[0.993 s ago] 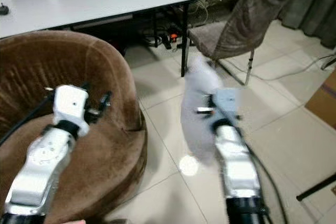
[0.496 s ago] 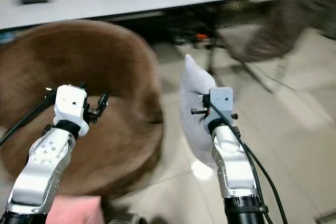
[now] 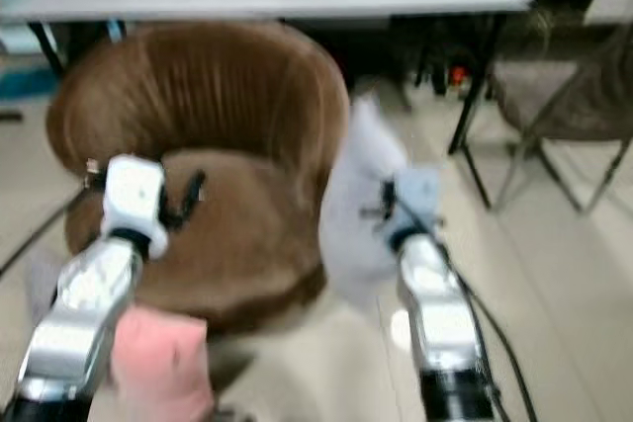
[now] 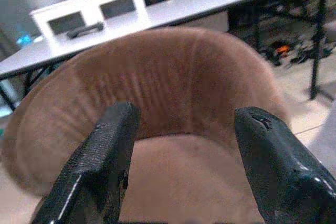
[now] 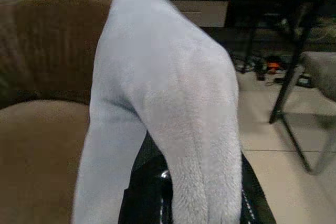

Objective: Move the pillow to the sofa from floor

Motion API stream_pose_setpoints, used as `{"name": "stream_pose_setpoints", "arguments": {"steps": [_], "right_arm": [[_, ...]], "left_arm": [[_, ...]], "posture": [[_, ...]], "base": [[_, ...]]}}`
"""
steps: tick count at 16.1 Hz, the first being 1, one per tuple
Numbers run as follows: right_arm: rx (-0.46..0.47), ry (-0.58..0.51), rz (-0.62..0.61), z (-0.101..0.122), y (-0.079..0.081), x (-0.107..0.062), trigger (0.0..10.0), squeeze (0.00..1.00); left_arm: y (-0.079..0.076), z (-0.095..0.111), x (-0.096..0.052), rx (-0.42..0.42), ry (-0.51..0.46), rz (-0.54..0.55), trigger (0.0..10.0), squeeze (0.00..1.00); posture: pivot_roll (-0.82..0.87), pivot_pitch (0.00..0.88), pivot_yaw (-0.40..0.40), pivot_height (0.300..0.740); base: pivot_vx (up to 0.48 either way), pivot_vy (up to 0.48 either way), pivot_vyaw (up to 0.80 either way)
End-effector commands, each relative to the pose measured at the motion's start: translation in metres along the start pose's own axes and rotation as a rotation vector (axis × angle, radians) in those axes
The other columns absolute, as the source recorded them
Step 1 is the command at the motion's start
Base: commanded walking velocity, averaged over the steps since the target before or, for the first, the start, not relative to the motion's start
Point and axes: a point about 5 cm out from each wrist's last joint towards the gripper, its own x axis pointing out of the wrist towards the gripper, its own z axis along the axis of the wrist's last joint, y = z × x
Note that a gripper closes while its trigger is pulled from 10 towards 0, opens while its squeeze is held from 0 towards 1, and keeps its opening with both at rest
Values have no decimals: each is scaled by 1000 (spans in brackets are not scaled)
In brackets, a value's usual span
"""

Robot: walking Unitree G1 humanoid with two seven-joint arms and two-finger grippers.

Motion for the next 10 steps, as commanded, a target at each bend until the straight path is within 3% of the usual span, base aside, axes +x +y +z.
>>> {"name": "stream_pose_setpoints", "arguments": {"steps": [1, 4, 10], "right_arm": [[3, -66, 1, 17, -1, 3, 10000, 0], [1, -69, 3, 17, -1, 3, 10000, 0], [26, -53, -11, 16, -3, 3, 10000, 0]], "left_arm": [[1, 2, 2, 0, -3, 6, 10000, 0], [2, 2, 1, -4, -6, 4, 10000, 0], [1, 2, 2, -2, -10, -5, 10000, 0]], "posture": [[105, 0, 37, 740], [103, 0, 34, 740], [102, 0, 36, 740]], "base": [[0, 0, 0], [0, 0, 0], [297, 0, -800]]}}
